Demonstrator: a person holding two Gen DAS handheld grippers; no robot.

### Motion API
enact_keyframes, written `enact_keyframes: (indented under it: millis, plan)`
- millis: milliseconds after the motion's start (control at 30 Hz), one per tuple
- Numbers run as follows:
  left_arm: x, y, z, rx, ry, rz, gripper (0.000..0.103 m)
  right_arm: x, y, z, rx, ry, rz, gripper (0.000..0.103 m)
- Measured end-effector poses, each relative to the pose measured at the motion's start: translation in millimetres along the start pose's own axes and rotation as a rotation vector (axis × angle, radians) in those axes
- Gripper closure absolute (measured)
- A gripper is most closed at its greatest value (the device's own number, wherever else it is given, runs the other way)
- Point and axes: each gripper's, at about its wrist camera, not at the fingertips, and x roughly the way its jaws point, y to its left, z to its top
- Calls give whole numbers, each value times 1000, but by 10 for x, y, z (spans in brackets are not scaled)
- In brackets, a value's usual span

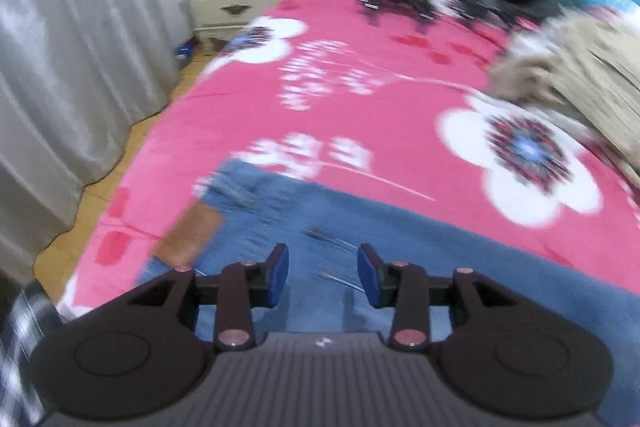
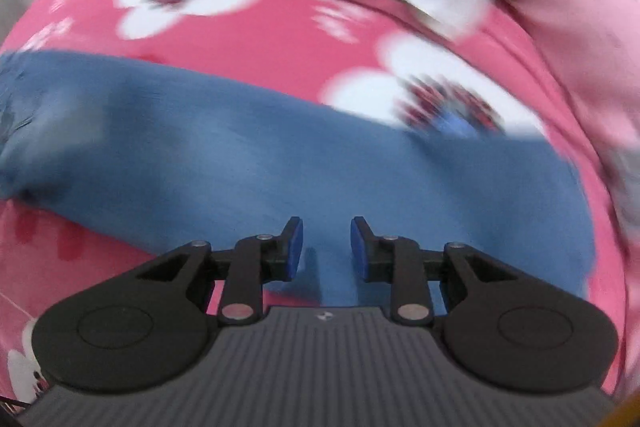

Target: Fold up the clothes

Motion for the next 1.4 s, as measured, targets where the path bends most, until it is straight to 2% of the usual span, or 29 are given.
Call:
enact_keyframes:
  millis: [133,200,267,367,433,467,633,667,700,800,933,1000,1067,1167,1267,1300,1400]
  plan:
    - [-168,-836,-219,107,68,-102,63,-77,-936,-51,245,-17,-53,72]
    - [-227,-1280,-331,154,105,-178,63,-91,-1404,-93,388,-15,-56,66]
    - [-289,-1766,-452,204,149,-274,63,-74,-1841,-202,555,-1,-28,57]
    - [-376,-2478,-627,303,210,-402,61,6,-2398,-455,821,-20,35,51]
    - [-430,-2843,-703,352,234,-452,61,138,-2654,-566,925,-48,55,51]
    - [-457,-2999,-737,366,245,-473,60,233,-2734,-579,938,-48,67,50]
    - [-557,-3509,-813,371,304,-532,60,709,-2938,-558,901,-4,143,46]
    - [-559,-3544,-797,354,317,-538,60,719,-2946,-554,886,-9,156,52]
    - [-568,-3573,-777,329,330,-546,60,703,-2941,-548,860,-19,172,71]
    - [-586,-3636,-689,245,376,-594,60,642,-2927,-523,796,-59,222,83]
    - [-699,-3629,-498,139,417,-702,54,306,-2776,-386,681,-190,297,88]
    - [-779,-3491,-382,49,426,-765,50,27,-2490,-274,530,-268,354,88]
    - [-839,-3287,-283,-45,434,-807,47,-175,-2119,-182,379,-306,423,88]
    - [-897,-2947,-198,-144,437,-803,39,-322,-1396,-125,142,-324,531,88]
    - [-822,-2735,-242,-162,464,-712,35,-270,-789,-177,-3,-324,592,87]
    - [-761,-2699,-280,-163,479,-679,36,-207,-629,-209,-26,-316,601,83]
    - [-527,-2664,-436,-152,536,-570,42,-74,-492,-297,-53,-189,626,78]
